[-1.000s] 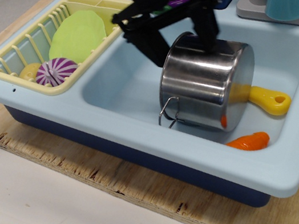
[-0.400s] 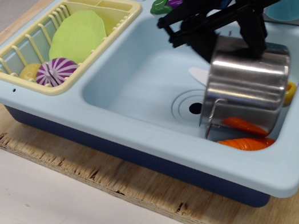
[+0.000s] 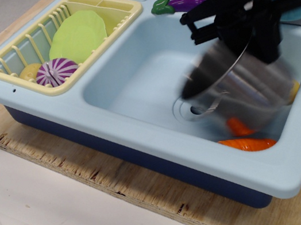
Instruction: Flip pot upright which is in sink
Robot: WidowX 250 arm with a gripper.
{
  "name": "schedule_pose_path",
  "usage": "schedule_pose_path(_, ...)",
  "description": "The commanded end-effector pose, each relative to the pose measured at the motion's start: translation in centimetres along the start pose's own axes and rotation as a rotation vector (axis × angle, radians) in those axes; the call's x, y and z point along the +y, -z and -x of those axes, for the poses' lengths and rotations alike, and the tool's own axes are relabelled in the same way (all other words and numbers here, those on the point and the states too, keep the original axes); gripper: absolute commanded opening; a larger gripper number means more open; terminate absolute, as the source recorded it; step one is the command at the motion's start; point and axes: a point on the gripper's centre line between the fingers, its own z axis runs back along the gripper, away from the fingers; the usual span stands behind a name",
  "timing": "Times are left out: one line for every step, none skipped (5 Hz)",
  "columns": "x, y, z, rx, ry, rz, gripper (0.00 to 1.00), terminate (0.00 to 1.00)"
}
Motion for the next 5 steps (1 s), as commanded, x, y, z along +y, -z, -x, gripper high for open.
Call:
schedule_pose_path(0.7,-2.6,-1.3,-0.095,0.114,-0.126,0.00,0.00)
schedule_pose_path(2.2,-3.2,-1.7,-0.116,0.190,-0.188,0.00,0.00)
schedule_pose_path(3.3,-2.9,-2.0,-0.065,0.238,-0.201,0.00,0.00)
schedule_pose_path(3.3,-2.9,-2.0,-0.065,0.238,-0.201,1.00,0.00)
schedule_pose_path(3.3,-2.9,-2.0,-0.065,0.238,-0.201,1.00,1.00)
